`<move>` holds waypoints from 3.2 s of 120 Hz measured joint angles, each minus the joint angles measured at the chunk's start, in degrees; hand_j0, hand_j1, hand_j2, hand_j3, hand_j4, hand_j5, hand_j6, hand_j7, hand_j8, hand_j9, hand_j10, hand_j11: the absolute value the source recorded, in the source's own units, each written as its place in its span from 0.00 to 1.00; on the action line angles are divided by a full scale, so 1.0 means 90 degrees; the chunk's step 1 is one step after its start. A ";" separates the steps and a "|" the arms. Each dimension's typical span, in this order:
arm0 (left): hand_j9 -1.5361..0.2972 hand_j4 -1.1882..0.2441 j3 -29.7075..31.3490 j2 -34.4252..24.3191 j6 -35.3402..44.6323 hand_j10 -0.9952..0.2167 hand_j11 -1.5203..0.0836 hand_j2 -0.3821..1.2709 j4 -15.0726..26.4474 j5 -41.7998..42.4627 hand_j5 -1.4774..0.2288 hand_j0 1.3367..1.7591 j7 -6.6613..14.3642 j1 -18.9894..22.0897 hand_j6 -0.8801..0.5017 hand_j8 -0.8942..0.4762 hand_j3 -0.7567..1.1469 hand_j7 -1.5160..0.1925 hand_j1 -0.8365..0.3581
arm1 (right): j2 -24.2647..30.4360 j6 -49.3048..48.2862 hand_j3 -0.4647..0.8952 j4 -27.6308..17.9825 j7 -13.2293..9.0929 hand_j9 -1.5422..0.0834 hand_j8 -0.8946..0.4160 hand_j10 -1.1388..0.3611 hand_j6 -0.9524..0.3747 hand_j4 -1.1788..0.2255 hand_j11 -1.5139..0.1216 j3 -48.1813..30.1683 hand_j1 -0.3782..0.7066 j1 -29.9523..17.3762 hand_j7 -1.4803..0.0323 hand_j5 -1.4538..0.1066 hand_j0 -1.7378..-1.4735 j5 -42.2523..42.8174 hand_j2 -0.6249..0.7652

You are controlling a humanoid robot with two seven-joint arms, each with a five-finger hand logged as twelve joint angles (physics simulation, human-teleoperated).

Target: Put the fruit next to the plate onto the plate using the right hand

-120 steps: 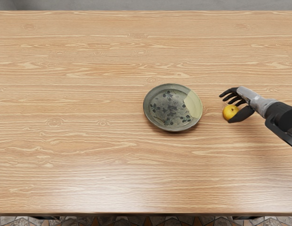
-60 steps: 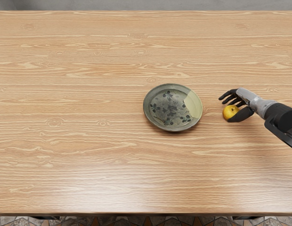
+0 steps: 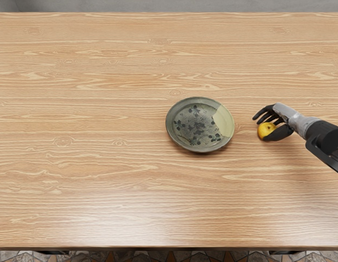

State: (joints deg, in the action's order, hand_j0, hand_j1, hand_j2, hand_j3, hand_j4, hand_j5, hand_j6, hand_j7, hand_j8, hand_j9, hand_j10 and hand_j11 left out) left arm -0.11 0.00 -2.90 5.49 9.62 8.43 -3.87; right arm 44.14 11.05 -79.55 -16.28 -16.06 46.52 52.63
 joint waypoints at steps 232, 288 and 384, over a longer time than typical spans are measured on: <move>0.82 0.81 0.0001 0.0000 0.0000 0.80 0.93 0.23 -0.0002 0.0002 0.85 0.76 0.0001 0.0000 0.62 0.64 0.40 0.87 0.97 | -0.0222 -0.1964 0.34 -0.0017 -0.0008 0.41 0.34 0.46 0.21 0.37 0.39 -0.0108 0.62 0.1425 0.40 0.36 0.30 -0.2282 0.69; 0.82 0.81 0.0002 0.0000 0.0000 0.80 0.93 0.23 -0.0001 0.0004 0.85 0.76 0.0001 0.0000 0.62 0.64 0.40 0.87 0.97 | -0.1324 -0.1901 0.34 0.0479 -0.0001 0.41 0.34 0.46 0.21 0.37 0.39 -0.0092 0.62 0.1494 0.40 0.36 0.30 -0.2086 0.69; 0.82 0.81 0.0002 0.0000 0.0000 0.80 0.93 0.23 -0.0001 0.0003 0.85 0.76 0.0001 0.0000 0.62 0.64 0.40 0.87 0.97 | -0.1555 -0.1973 0.34 0.0636 -0.0002 0.65 0.41 0.53 0.43 0.57 0.62 -0.0079 0.43 0.1519 0.65 0.62 0.30 -0.2091 0.43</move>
State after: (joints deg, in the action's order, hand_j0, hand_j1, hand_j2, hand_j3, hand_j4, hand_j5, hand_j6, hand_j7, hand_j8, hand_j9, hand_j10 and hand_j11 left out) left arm -0.10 0.00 -2.90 5.48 9.65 8.44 -3.87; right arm 30.15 -6.71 -73.83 -16.29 -16.77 60.19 33.82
